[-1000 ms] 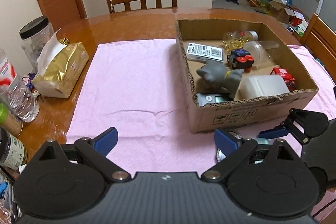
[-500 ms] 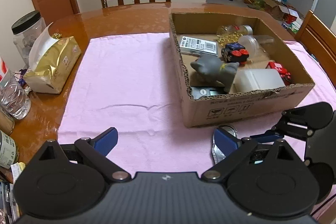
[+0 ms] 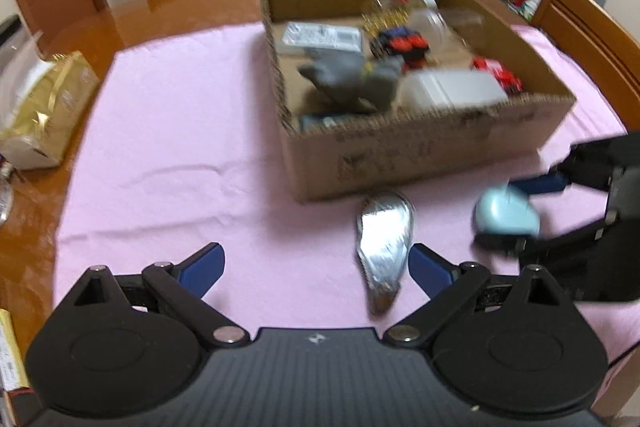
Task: Organize rigid objects
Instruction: 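Grasp the light-blue egg case with right gripper while left tool approaches tape dispenser, then grasp the tape dispenser with the left gripper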
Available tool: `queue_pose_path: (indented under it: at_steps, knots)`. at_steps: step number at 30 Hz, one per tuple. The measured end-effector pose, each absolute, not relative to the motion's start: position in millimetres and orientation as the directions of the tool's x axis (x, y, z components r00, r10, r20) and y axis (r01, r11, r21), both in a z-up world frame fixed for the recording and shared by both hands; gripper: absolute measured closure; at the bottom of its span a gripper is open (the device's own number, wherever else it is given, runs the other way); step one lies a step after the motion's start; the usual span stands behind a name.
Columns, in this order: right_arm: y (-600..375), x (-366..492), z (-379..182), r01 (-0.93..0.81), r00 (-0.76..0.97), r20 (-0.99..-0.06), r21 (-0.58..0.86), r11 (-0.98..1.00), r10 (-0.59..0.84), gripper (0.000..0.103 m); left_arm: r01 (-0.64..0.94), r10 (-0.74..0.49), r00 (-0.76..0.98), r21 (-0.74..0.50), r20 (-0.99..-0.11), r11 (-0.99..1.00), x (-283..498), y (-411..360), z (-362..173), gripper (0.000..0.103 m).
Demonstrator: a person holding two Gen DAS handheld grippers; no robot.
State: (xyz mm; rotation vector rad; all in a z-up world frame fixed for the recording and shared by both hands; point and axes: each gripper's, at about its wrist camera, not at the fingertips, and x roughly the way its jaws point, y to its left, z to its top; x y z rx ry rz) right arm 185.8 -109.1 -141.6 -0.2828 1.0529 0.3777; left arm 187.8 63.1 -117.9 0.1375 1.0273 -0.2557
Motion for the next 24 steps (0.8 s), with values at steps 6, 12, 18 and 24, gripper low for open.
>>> queue_pose_path:
  at_steps: [6,12,18,24]
  knots:
    - [-124.2,187.5,-144.5,-0.358,0.443,-0.884,-0.021,0.934,0.15,0.041,0.34,-0.109,0.461,0.062,-0.881,0.939,180.7,50.6,-141.4,0.005]
    - [-124.0,180.8,-146.4,-0.348,0.443,-0.886,-0.03,0.937,0.136,0.024,0.297,-0.074,0.476,0.081,-0.877,0.952,182.6,62.1,-143.9,0.004]
    - [-121.1,173.9,-150.8,-0.377,0.42,-0.896,-0.027,0.926,0.145,0.007,0.211,-0.017,0.492,0.1,-0.871,0.972,195.0,86.1,-144.3,0.004]
    - [-120.5,168.8,-155.2,-0.37,0.399,-0.903,0.0,0.929,0.159,0.0,0.142,0.027,0.509,0.115,-0.861,0.983,208.3,96.9,-144.8,0.005]
